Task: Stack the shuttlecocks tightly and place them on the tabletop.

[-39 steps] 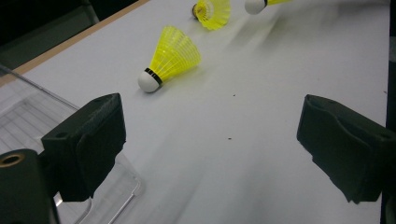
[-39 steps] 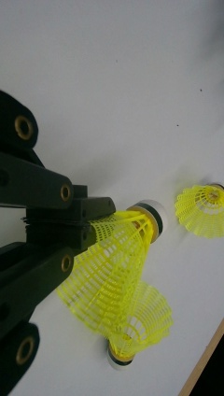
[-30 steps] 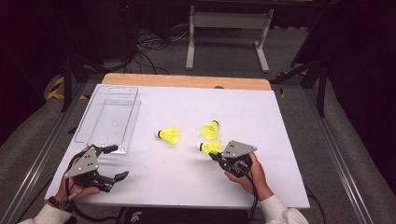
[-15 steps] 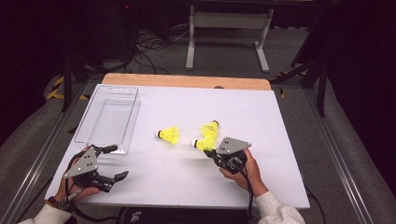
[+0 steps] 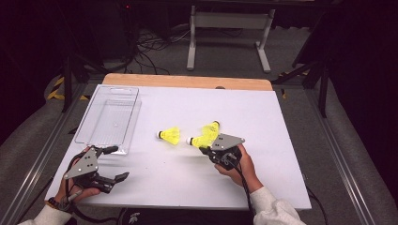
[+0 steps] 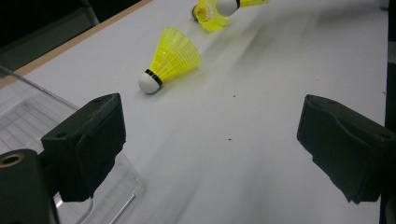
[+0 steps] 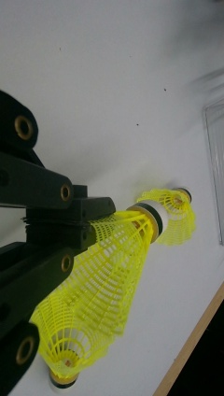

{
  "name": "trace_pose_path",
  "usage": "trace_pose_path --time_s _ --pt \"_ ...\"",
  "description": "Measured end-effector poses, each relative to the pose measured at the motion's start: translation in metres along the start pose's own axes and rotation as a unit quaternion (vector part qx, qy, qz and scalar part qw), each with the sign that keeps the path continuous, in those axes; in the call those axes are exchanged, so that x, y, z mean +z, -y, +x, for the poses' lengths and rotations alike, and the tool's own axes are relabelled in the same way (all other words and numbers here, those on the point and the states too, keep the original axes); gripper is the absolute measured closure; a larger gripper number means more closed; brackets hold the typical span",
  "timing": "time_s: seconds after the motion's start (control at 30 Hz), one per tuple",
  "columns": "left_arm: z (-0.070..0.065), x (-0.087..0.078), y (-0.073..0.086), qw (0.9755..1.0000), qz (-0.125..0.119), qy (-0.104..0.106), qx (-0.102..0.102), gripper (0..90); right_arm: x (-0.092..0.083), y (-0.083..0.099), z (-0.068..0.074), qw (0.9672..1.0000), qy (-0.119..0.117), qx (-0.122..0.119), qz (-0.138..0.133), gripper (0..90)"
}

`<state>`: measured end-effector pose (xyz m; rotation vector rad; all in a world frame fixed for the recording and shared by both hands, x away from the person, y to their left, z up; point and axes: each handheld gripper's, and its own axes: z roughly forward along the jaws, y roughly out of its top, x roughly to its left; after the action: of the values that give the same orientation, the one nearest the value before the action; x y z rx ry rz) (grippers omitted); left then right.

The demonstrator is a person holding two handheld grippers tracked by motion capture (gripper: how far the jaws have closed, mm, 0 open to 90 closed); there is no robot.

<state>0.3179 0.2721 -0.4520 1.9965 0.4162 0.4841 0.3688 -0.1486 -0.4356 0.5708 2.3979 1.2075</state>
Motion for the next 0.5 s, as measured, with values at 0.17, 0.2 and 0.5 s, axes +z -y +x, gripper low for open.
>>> trace_pose_path --time_s 0.17,0.2,0.5 --pt "0.000 -0.001 0.000 1.0000 -0.001 -0.001 0.001 8.8 0.005 -0.004 0.001 1.0000 -0.002 0.000 -0.001 89.6" --pt "0.000 -0.002 0.000 1.0000 -0.001 -0.001 0.001 8.9 0.006 -0.005 0.001 1.0000 -0.003 0.000 0.000 89.6" --pt "0.000 -0.001 0.001 1.0000 0.000 0.001 0.002 8.9 0.016 -0.009 0.001 1.0000 -0.007 -0.001 0.003 89.6"
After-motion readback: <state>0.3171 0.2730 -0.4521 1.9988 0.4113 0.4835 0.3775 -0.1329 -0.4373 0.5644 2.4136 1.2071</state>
